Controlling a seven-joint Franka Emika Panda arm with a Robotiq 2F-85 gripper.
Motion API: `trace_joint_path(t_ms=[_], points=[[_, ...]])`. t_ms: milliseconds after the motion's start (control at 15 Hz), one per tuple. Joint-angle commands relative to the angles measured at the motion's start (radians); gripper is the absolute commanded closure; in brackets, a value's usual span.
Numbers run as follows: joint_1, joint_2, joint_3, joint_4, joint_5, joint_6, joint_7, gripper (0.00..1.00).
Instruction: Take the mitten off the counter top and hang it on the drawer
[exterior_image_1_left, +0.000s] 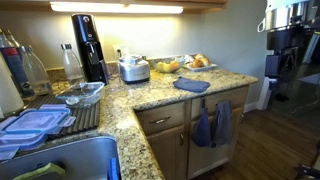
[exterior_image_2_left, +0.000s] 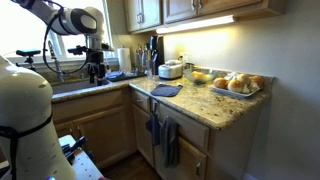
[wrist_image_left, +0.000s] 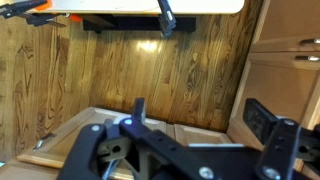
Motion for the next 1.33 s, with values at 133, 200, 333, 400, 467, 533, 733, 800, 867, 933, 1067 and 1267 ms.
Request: trace_joint_path(t_ms=[133,200,333,400,467,533,733,800,867,933,1067,1267], points=[[0.012,0.002,-0.012,0.002,-0.007,-0.002,0.005,0.0],[0.012,0.002,-0.012,0.002,-0.007,-0.002,0.005,0.0],[0.005,0.019,-0.018,0.013,-0.005,-0.005,0.005,0.0],[0.0,0.027,-0.019,0.018,-0.009,-0.003,0.005,0.0],[-0.009,0.041,-0.018,0.028,-0.021,0.001,0.01,0.0],[-0.022,0.05,-0.011,0.034,-0.042,0.006,0.028,0.0],[-0.044,0.112,-0.018,0.069,-0.094,0.016,0.017,0.0],[-0.051,0.142,-0.025,0.088,-0.111,0.023,0.005,0.0],[-0.059,0.168,-0.028,0.106,-0.127,0.03,0.005,0.0],[-0.067,0.199,-0.036,0.127,-0.146,0.046,-0.003,0.0],[-0.079,0.257,-0.058,0.168,-0.168,0.095,-0.015,0.0],[-0.092,0.339,-0.097,0.231,-0.166,0.156,-0.015,0.0]])
